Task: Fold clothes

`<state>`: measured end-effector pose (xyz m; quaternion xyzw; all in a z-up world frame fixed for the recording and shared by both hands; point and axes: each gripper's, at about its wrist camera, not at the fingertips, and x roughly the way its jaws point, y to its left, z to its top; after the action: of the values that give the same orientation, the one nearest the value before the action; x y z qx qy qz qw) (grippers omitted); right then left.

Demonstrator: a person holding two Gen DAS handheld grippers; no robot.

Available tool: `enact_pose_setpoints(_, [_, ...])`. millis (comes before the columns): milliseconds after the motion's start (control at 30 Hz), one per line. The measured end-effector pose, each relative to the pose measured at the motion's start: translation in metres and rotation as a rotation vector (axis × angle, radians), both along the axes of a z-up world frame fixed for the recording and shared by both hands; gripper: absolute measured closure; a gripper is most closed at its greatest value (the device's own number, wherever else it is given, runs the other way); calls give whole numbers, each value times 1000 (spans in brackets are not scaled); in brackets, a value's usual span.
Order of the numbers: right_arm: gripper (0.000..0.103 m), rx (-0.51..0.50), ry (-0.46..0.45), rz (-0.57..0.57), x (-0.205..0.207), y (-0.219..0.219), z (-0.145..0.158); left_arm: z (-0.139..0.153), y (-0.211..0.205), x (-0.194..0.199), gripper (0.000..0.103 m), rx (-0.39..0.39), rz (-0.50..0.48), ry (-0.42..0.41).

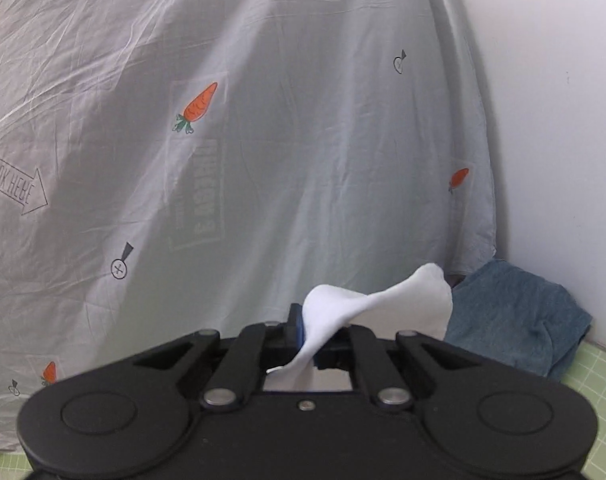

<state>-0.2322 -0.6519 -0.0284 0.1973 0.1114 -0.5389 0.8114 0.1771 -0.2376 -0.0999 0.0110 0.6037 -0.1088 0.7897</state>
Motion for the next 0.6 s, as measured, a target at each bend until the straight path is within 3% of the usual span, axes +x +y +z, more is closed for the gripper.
enact_pose_setpoints(67, [98, 68, 49, -62, -3, -11, -26, 0, -2, 0, 4, 2, -3, -4])
enact_pose_setpoints(167, [93, 296, 157, -171, -17, -31, -98, 1, -5, -3, 4, 12, -23, -10])
enact_pose_setpoints(233, [69, 484, 300, -220, -22, -48, -153, 1, -3, -4, 4, 11, -28, -6])
enact_pose_setpoints(267, [69, 569, 354, -242, -26, -53, -177, 1, -3, -4, 4, 11, -30, -5])
enact_pose_setpoints(300, [69, 586, 328, -251, -30, -54, -187, 2, -1, -3, 4, 7, -29, -1])
enact_pose_setpoints(367, [54, 596, 276, -251, -39, -46, -199, 6, 2, -3, 4, -4, -20, 3])
enact_pose_setpoints(433, [25, 529, 281, -226, -31, -39, -189, 12, 8, -1, 4, -21, 3, 6])
enact_pose_setpoints(600, [4, 325, 284, -131, 26, -27, -155, 31, 30, 9, 4, -58, 92, -36])
